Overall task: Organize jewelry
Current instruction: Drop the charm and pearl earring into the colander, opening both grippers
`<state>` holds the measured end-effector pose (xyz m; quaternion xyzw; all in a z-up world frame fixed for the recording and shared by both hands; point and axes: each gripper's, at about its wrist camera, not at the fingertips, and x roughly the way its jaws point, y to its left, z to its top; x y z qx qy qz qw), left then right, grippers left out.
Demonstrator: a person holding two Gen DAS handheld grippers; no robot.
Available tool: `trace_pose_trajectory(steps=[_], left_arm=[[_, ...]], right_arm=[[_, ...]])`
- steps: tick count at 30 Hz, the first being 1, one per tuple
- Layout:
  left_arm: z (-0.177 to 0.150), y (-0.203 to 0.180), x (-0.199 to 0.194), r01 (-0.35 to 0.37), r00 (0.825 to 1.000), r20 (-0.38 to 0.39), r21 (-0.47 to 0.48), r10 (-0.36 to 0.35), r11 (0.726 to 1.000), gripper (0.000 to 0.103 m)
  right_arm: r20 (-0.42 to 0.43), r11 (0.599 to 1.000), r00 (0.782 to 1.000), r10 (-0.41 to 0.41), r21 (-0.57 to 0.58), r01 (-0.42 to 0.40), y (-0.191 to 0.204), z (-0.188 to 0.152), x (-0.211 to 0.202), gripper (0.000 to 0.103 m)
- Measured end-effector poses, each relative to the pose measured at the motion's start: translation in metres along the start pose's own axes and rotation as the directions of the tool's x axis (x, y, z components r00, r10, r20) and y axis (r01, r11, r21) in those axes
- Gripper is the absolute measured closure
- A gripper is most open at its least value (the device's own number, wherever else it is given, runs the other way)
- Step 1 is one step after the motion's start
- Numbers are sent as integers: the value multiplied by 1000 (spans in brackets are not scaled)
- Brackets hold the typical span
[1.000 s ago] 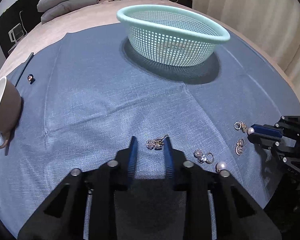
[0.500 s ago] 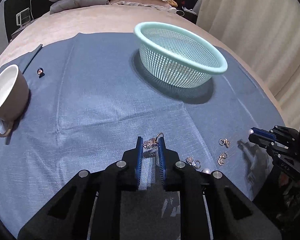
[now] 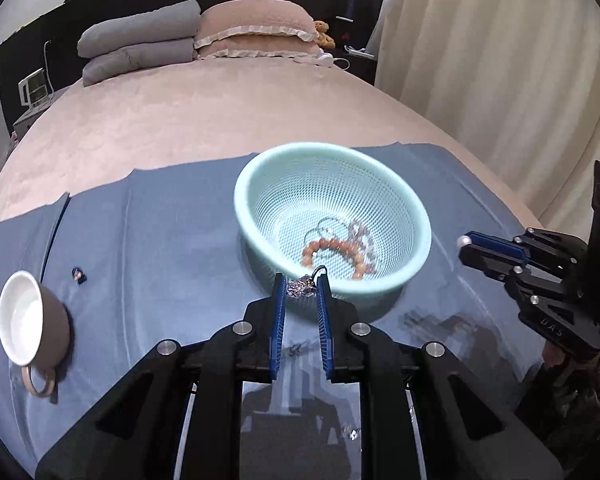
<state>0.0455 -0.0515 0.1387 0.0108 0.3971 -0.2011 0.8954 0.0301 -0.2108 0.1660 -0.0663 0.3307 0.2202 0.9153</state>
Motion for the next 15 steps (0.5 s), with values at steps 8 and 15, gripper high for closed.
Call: trace_pose_trajectory(steps=[8, 15], left_arm=[[42, -10, 57, 18, 997, -76, 29, -16, 999, 87], [41, -12, 92, 46, 990, -136, 2, -45, 999, 87]], right_arm=[[-74, 999, 997, -13, 33, 16, -27, 13, 56, 92], [-85, 998, 996, -27, 58, 32, -42, 3, 65, 92]])
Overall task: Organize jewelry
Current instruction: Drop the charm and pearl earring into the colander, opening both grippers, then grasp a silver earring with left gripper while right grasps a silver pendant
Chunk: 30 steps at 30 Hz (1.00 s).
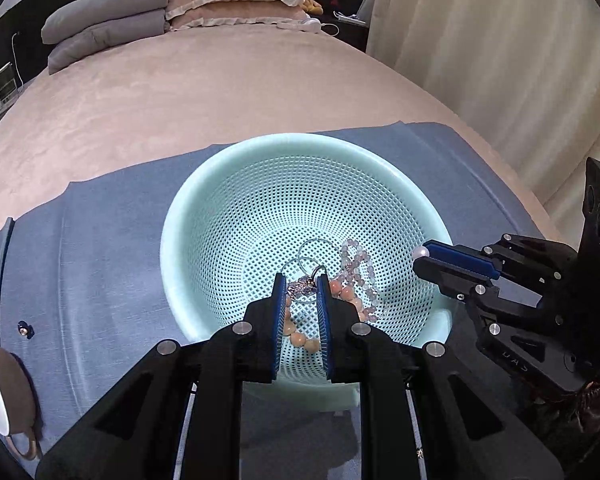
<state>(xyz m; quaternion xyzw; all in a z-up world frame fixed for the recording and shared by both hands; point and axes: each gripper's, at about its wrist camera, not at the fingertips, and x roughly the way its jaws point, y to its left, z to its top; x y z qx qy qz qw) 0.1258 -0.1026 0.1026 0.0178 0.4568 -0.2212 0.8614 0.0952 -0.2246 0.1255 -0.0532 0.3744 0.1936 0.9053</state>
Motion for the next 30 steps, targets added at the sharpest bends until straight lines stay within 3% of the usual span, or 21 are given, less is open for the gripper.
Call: trace_pose_trajectory(steps=[5, 13, 15, 18, 23, 30], left_arm=[[-1, 6, 2, 25, 1000, 3, -38, -25, 999, 87], [-2, 2, -17, 8, 1000, 24, -26, -8, 1000, 83], [-5, 2, -26, 7, 999, 37, -27, -6, 1000, 78], [-12, 4, -40, 5, 998, 55, -37, -3, 999, 76], [-40, 0, -60, 0, 998, 64, -25, 1, 1000, 67], [-96, -13, -61, -18, 1000, 9, 33, 18, 999, 66]], right_arm=[[-3, 1000, 1000, -13, 11, 13, -6, -1, -1, 91], [20, 999, 999, -49, -11, 49, 0, -3, -17, 79], [24, 999, 999, -42, -14, 42, 3, -5, -23, 67], [31, 998, 998, -52, -24, 53, 8, -8, -32, 62], [25, 998, 999, -45, -39, 46, 20, -19, -46, 55], [-36, 997, 999, -17, -71, 14, 50, -60, -47, 54]])
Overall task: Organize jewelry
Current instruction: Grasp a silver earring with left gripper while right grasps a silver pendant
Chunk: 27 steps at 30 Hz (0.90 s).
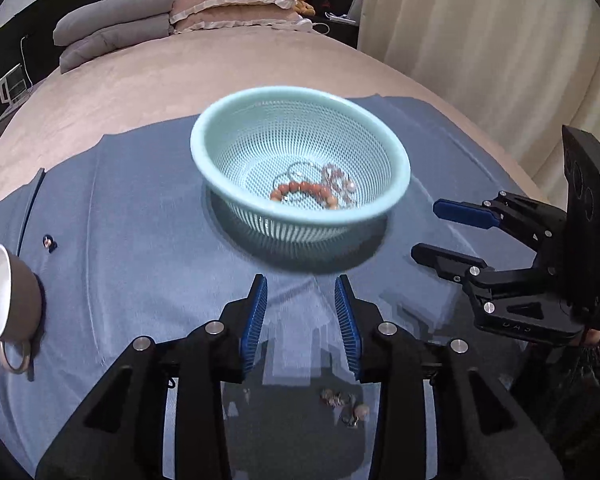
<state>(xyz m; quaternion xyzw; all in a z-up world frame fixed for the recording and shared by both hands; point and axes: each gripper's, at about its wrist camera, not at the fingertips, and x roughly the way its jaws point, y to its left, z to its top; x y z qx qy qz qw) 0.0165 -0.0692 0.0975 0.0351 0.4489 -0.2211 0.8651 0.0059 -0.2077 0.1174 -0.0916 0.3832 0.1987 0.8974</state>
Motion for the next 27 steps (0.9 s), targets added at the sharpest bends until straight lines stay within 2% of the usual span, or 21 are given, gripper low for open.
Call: trace_pose_trajectory(steps=[6, 14, 17, 19, 21, 23, 24, 26, 27], left_arm=[[-41, -1, 11, 25, 998, -56, -3, -25, 1000, 66], [-59, -5, 22, 30, 996, -80, 1, -30, 1000, 66], [-63, -7, 30, 31, 994, -100, 0, -31, 1000, 66], [-65, -6, 36, -2, 994, -113, 1, 2, 1000, 66], [-67, -5, 40, -9, 993, -117, 5, 10, 1000, 66], [-68, -3, 41, -24, 993, -112, 16, 26, 1000, 71], [-69, -4, 42, -32, 993, -113, 22, 34, 999, 80], [-70, -1, 42, 13, 992, -122, 0, -13, 1000, 94], [-70, 1, 42, 18, 992, -121, -8, -19, 1000, 94]], right_arm=[[-74, 999, 997, 36, 10, -36, 19, -34, 7, 54], [-102, 998, 993, 59, 20, -58, 37, -51, 9, 56], [-123, 999, 991, 47, 18, -45, 41, -57, 16, 66], [-119, 999, 992, 51, 16, -50, 41, -58, 15, 75], [-127, 998, 990, 59, 12, -57, 41, -57, 15, 89], [-129, 998, 990, 65, 10, -64, 41, -57, 14, 90], [-126, 998, 990, 67, 13, -66, 41, -57, 14, 90], [-119, 998, 991, 68, 23, -66, 40, -59, 13, 90], [-118, 998, 991, 68, 27, -65, 40, -59, 13, 90]])
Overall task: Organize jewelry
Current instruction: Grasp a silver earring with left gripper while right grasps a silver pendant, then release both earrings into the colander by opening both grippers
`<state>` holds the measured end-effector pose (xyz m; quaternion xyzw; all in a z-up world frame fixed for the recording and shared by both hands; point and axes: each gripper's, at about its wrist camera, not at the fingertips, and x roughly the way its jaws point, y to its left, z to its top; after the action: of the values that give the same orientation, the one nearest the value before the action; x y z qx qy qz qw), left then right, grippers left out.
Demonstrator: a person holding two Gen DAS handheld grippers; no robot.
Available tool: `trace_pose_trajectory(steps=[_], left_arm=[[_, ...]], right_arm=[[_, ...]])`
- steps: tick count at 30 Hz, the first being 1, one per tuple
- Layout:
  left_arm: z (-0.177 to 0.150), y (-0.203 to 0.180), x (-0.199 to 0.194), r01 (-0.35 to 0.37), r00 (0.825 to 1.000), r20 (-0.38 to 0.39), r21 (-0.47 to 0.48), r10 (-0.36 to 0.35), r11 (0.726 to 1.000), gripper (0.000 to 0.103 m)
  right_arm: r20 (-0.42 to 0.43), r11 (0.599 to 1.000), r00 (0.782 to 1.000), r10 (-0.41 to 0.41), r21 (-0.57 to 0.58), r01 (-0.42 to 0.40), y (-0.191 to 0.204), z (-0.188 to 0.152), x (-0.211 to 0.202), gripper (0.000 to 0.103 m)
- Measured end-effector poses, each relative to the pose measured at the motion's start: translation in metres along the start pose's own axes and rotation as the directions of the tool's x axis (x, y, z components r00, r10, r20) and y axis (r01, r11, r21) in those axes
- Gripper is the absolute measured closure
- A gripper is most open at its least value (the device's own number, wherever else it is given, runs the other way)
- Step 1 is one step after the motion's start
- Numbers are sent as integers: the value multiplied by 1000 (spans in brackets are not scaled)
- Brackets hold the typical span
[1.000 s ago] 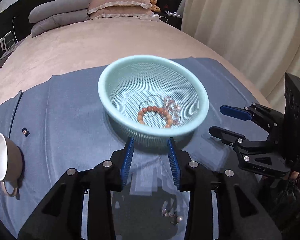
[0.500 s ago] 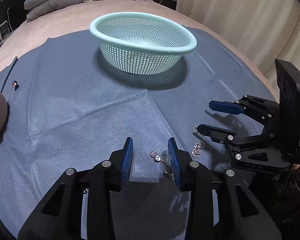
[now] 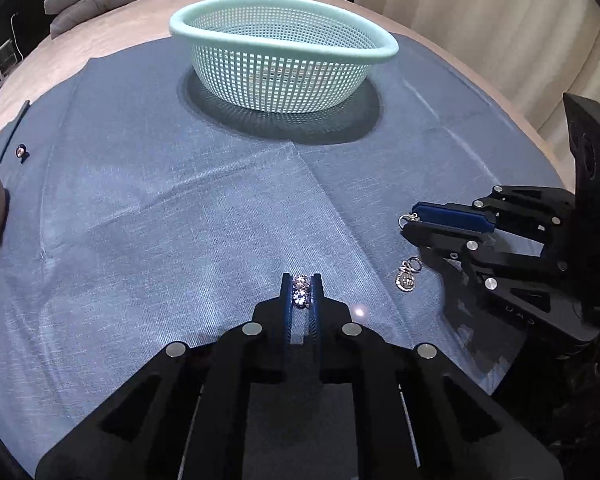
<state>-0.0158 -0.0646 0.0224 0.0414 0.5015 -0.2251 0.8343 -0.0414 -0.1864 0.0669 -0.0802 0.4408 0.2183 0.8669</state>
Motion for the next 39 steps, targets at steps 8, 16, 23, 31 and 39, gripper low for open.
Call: trace_pose_trajectory(steps=[8, 16, 23, 31, 39], left_arm=[[-1, 3, -17, 72, 997, 23, -57, -71, 996, 94], [23, 9, -57, 72, 991, 112, -29, -68, 997, 94], [50, 11, -93, 40, 984, 172, 39, -46, 998, 94], [98, 3, -106, -19, 976, 218, 98, -3, 995, 94], [139, 0, -71, -19, 980, 201, 137, -9, 990, 94]], right_arm=[[27, 999, 999, -28, 32, 27, -15, 5, -12, 90], [96, 997, 992, -78, 28, 76, -29, 24, -33, 90], [156, 995, 983, -101, -9, 104, -42, 61, -50, 90], [229, 990, 967, -111, -58, 128, -49, 113, -57, 90], [196, 992, 976, -96, -60, 109, -68, 144, -17, 90]])
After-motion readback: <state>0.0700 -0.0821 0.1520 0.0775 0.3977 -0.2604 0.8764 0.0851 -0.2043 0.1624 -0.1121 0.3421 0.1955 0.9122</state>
